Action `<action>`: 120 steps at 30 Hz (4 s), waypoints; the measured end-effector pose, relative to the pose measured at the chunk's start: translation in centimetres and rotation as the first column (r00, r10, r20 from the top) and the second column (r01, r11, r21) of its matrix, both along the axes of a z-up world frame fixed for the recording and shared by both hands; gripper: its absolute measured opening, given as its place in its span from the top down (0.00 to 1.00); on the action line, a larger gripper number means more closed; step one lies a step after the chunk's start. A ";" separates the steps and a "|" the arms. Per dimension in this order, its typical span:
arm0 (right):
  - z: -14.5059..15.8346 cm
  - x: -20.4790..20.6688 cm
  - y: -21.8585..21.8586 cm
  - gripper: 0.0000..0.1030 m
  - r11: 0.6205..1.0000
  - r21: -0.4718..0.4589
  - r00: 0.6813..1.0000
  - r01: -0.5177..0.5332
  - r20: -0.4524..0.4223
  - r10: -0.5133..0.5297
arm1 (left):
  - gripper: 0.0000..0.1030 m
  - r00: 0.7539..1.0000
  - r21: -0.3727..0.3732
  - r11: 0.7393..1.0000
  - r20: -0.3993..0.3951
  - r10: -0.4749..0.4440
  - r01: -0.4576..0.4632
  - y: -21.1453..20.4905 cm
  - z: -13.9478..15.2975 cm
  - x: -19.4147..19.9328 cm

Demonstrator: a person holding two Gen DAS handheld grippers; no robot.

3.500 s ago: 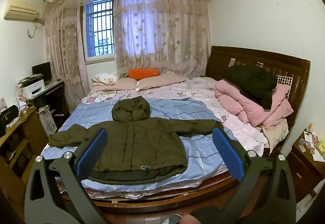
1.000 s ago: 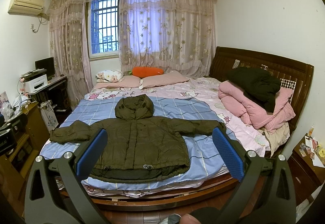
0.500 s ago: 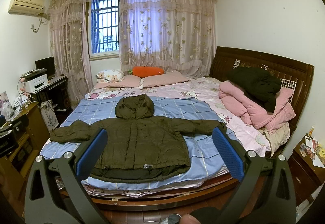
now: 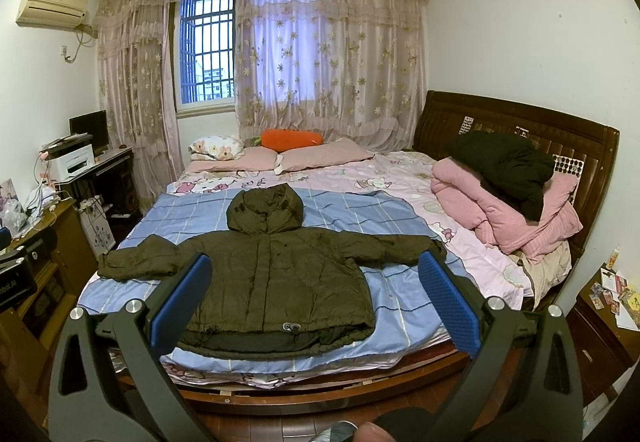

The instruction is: Fold large clothes

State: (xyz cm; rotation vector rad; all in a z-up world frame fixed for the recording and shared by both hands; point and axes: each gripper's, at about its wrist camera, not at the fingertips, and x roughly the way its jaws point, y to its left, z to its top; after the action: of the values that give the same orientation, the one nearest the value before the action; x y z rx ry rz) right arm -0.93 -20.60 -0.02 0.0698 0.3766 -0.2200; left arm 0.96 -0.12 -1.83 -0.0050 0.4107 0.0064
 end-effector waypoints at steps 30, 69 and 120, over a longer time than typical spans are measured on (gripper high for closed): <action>-5.8 10.0 -8.2 0.01 0.988 -0.047 0.988 0.148 -0.046 -0.150 | 0.02 0.999 -0.010 0.999 0.010 0.046 -0.046 5.1 -7.4 14.7; -34.6 35.0 -43.2 0.01 0.403 0.861 0.949 0.310 -0.255 -0.186 | 0.02 0.976 -0.071 0.974 0.014 0.216 -0.214 7.5 -23.0 45.1; -24.9 46.9 -38.9 0.97 0.772 0.580 0.964 0.261 -0.189 -0.185 | 0.02 0.979 0.016 0.992 -0.165 0.123 -0.122 8.2 -24.7 45.6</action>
State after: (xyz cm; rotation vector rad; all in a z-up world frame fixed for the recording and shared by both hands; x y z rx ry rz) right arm 45.93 -59.52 -24.92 0.7431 0.5514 -0.3364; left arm 46.57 8.11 -26.49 -0.0246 0.5763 0.1306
